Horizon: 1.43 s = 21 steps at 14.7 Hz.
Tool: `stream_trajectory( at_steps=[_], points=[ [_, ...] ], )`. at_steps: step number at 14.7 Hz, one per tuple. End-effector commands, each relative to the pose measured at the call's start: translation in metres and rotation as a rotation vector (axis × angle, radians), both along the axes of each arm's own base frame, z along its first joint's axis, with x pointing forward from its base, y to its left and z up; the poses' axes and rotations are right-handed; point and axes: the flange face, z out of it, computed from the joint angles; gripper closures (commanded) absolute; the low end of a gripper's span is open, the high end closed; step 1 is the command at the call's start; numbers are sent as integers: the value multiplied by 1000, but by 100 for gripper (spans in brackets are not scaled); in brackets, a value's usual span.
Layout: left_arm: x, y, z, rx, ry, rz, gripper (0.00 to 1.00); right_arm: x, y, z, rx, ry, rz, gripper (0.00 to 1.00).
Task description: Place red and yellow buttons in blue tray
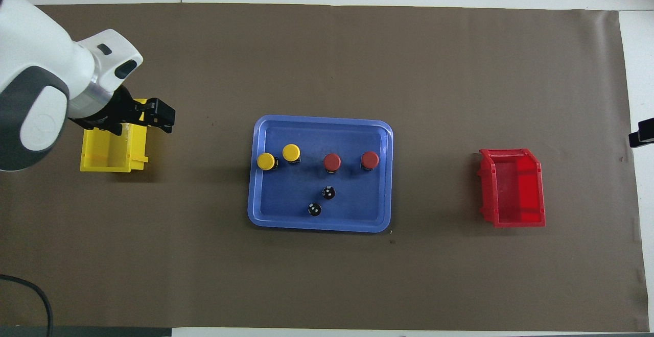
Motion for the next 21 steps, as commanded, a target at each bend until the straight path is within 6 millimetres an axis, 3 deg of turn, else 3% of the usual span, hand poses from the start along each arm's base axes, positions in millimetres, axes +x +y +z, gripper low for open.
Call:
stream_trajectory(
  at_steps=[1, 4, 8, 11, 14, 16, 20, 21],
  points=[
    [-4, 66, 30, -10, -18, -63, 0, -5, -2, 0, 6, 6, 9, 0],
    [-13, 118, 61, -30, -12, -102, 0, -5, -3, -1, 4, 10, 7, 0],
    [-26, 144, 88, -42, -40, -92, 0, -5, 1, 1, 4, 7, 12, 0],
    [-36, 131, 107, -69, -71, -107, 0, -6, -1, 1, 4, 7, 10, 0],
    [-38, 115, 108, -73, -64, -133, 0, -5, -3, 4, 4, 2, 8, 0],
    [-39, 94, 111, -71, -76, -165, 0, -5, -3, 4, 2, 2, 8, 0],
    [-21, 75, 110, -75, -137, -162, 0, -6, -2, 3, 5, 16, 10, 0],
    [-12, 70, 101, -75, -89, -175, 0, -7, -2, 4, 5, 15, 11, 0]
  ],
)
